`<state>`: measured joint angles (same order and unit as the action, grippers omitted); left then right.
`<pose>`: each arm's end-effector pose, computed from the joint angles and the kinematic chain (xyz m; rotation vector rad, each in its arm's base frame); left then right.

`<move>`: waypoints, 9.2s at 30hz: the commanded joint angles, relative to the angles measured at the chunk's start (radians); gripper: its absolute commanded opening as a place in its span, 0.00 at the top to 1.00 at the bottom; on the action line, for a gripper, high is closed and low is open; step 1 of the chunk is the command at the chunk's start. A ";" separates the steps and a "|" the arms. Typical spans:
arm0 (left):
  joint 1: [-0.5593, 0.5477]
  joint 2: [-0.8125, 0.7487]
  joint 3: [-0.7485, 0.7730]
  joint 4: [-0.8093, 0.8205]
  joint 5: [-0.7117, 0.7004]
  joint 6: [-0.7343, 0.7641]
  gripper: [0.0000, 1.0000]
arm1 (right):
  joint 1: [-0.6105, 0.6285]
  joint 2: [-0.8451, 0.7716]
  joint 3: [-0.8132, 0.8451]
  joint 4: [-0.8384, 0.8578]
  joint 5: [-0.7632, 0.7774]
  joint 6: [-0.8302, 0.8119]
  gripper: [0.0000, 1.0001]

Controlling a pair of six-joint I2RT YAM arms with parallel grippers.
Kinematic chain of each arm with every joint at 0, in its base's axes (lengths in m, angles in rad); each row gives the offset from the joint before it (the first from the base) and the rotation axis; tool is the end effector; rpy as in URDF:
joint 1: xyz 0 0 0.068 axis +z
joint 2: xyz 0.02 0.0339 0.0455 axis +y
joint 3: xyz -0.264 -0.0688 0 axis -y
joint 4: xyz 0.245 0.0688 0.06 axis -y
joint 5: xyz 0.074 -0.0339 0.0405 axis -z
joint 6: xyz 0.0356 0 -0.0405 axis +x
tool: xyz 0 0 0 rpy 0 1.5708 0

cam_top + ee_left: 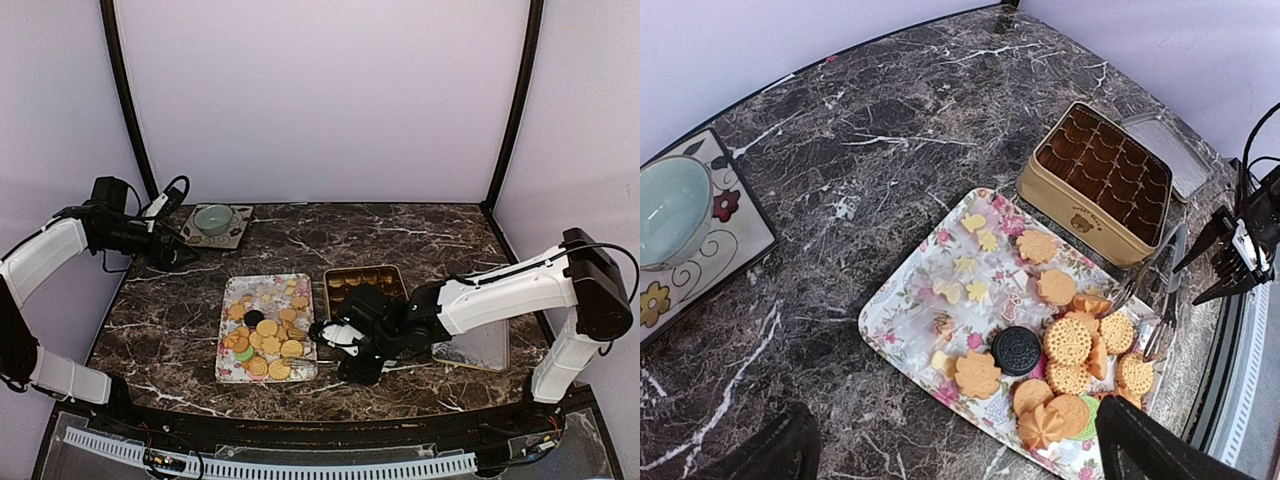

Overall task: Pack the cookies
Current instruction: Pick up the clamp from the plate, then pass from the right arm to the left, then pass from the left arm to the right, then pick up the fake cookies from the plate, then place the fake cookies in the empty pocket of the box.

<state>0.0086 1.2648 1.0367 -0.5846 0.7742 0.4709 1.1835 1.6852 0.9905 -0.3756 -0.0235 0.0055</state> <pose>0.2613 -0.0226 0.2961 0.8363 2.0223 -0.6511 0.1236 0.3053 0.1689 -1.5122 2.2487 0.4143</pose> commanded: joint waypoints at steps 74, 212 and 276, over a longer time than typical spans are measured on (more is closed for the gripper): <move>-0.278 -0.094 0.040 -0.441 0.276 0.501 1.00 | 0.036 0.355 1.019 -0.397 -0.275 -0.159 0.97; 0.003 -0.004 -0.044 -0.009 -0.092 -0.258 0.33 | -0.038 0.429 0.655 0.627 0.122 0.161 0.63; 0.005 -0.040 -0.068 0.026 -0.041 -0.291 0.34 | -0.185 -0.183 0.069 0.663 0.371 0.147 0.85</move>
<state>0.0051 1.2514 0.9657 -0.5621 0.7197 0.1791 1.0309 1.5620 1.1217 0.2604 0.3096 0.1268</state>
